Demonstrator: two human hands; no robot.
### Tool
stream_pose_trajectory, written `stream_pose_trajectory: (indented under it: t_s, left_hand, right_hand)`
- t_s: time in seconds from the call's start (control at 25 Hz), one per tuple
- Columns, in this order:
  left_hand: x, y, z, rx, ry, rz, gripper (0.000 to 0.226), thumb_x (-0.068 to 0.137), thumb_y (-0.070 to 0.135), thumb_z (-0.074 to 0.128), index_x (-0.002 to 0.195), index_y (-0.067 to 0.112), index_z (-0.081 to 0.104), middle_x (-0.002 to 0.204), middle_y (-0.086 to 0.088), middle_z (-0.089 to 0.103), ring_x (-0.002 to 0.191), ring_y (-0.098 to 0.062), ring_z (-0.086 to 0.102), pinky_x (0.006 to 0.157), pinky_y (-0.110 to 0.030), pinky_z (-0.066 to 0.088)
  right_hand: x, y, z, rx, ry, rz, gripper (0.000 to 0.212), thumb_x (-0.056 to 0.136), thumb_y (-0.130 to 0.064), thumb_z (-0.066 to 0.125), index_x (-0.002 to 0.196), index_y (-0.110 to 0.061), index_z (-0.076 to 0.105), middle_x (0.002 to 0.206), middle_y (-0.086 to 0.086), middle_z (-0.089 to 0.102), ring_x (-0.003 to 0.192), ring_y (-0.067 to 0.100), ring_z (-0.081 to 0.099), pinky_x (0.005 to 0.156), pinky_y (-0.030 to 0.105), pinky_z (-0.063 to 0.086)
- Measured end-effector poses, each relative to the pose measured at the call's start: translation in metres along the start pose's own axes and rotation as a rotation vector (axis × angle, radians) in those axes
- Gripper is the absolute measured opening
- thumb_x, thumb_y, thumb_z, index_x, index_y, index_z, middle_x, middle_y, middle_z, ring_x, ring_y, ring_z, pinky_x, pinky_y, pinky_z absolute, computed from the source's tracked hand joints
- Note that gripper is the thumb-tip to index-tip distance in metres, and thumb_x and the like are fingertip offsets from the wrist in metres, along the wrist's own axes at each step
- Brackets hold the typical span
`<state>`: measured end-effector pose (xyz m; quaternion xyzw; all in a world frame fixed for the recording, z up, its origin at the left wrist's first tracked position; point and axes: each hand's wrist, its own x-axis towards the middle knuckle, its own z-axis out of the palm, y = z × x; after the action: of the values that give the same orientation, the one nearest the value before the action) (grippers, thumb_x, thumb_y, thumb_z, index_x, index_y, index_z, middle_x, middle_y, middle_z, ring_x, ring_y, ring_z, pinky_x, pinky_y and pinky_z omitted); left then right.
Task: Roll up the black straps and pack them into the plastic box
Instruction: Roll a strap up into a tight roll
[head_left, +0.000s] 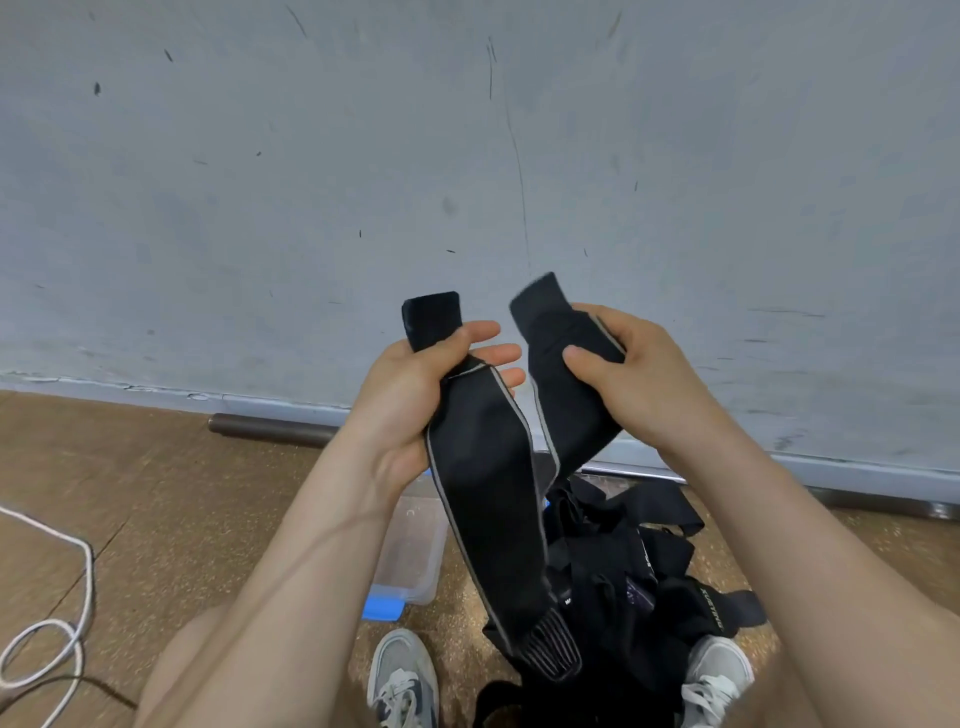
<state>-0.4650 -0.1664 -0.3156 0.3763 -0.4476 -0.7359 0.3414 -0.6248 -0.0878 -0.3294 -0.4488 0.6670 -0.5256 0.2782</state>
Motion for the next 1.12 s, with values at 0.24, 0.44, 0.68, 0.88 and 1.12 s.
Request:
stream_pose_trajectory:
  t_s: [0.24,0.44,0.68,0.88,1.12]
  left_hand:
    - [-0.001,-0.006,0.007,0.069,-0.039,0.058,0.020,0.099,0.002,0.050,0.118,0.004,0.057,0.088,-0.015,0.074,0.076,-0.025,0.073,0.071,-0.034,0.061]
    - [-0.003,0.003,0.008,-0.347,-0.131,-0.049,0.022,0.102,0.012,0.043,0.117,0.006,0.058,0.091,-0.014,0.074,0.082,-0.026,0.073,0.080,-0.039,0.060]
    - [-0.001,0.011,-0.003,-0.445,-0.046,0.132,0.034,0.093,0.038,0.055,0.112,0.010,0.058,0.069,-0.002,0.044,0.063,-0.017,0.046,0.068,-0.027,0.038]
    - [-0.010,0.005,0.017,0.008,-0.021,0.340,0.024,0.092,0.015,0.059,0.116,0.017,0.058,0.080,0.007,0.049,0.064,0.001,0.055,0.062,-0.011,0.042]
    - [0.000,0.006,0.001,0.326,-0.208,0.315,0.067,0.077,0.034,0.075,0.135,0.019,0.046,0.099,0.008,0.057,0.080,0.011,0.061,0.075,-0.009,0.048]
  right_hand:
    - [-0.002,0.002,-0.002,0.193,-0.134,0.080,0.018,0.093,-0.011,0.062,0.103,-0.022,0.072,0.093,-0.004,0.077,0.087,0.012,0.073,0.081,0.032,0.057]
    - [-0.006,0.004,0.006,-0.158,-0.011,-0.128,0.040,0.093,-0.013,0.060,0.124,-0.037,0.049,0.080,-0.010,0.065,0.063,0.006,0.062,0.065,0.020,0.049]
    - [-0.009,-0.003,0.013,-0.081,-0.238,0.017,0.019,0.085,-0.039,0.065,0.100,-0.034,0.075,0.095,-0.020,0.072,0.088,0.002,0.066,0.084,0.023,0.052]
    - [-0.021,-0.001,0.038,-0.289,-0.485,-0.144,0.087,0.065,-0.071,0.075,0.137,-0.031,0.049,0.136,-0.014,0.046,0.123,0.000,0.047,0.100,0.016,0.043]
    - [-0.011,0.004,0.040,0.033,-0.062,0.035,0.028,0.098,-0.024,0.057,0.088,0.000,0.069,0.090,0.022,0.072,0.087,0.032,0.070,0.080,0.052,0.055]
